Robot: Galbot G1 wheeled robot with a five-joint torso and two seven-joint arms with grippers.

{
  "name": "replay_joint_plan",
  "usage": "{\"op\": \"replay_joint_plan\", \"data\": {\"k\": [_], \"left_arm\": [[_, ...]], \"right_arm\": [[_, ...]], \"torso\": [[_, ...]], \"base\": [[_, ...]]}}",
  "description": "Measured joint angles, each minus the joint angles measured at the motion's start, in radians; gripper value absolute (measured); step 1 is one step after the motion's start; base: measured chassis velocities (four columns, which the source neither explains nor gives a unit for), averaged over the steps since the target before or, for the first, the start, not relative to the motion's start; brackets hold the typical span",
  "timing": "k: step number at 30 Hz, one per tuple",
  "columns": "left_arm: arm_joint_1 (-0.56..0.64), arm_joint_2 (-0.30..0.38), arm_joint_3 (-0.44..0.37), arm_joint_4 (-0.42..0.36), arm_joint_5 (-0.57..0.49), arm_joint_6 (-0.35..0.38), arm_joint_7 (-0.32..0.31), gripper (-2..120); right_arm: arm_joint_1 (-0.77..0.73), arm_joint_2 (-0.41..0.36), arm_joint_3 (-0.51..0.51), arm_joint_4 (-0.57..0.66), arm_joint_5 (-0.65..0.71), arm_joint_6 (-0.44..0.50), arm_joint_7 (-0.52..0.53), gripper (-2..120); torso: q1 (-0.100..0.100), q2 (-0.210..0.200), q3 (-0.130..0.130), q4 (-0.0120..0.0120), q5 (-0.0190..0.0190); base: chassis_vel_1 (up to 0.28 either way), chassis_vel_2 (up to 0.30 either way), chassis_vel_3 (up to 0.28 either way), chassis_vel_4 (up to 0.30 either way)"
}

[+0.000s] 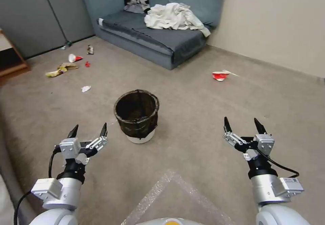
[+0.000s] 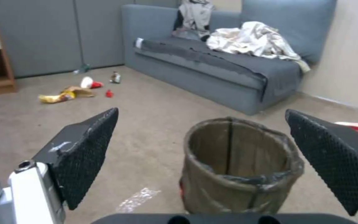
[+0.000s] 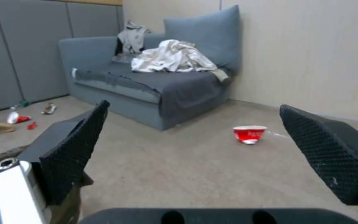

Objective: Pick up the trash can from the floor.

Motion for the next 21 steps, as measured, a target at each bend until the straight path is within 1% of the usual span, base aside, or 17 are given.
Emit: {"op": "replay_joint_plan", "data": {"k": [4, 8, 13, 21], "left_arm": [[0.0, 0.0, 0.0, 0.001, 0.001, -0.003, 0.0, 100], [-0.002, -0.001, -0.001, 0.016, 0.021, -0.038, -0.001, 100], [-0.002, -0.001, -0.001, 0.019, 0.028, -0.049, -0.001, 100], [0.0, -0.001, -0.002, 0.023, 0.052, -0.065, 0.0, 100]], "right_arm": [[0.001, 0.0, 0.0, -0.003, 0.0, 0.007, -0.002, 100], [0.002, -0.001, 0.001, -0.013, 0.001, 0.031, -0.008, 100], [0.002, -0.001, 0.001, -0.016, 0.003, 0.044, -0.016, 100], [-0.002, 0.001, 0.005, -0.022, 0.014, 0.064, -0.065, 100]], "torso": [[0.0, 0.0, 0.0, 0.0001, 0.0], [0.0, 0.0, 0.0, -0.0002, 0.0], [0.0, 0.0, 0.0, -0.0001, 0.0], [0.0, 0.0, 0.0, -0.0001, 0.0]], "base": [[0.057, 0.047, 0.077, 0.047], [0.0, 0.0, 0.0, 0.0], [0.0, 0.0, 0.0, 0.0], [0.0, 0.0, 0.0, 0.0]]}}
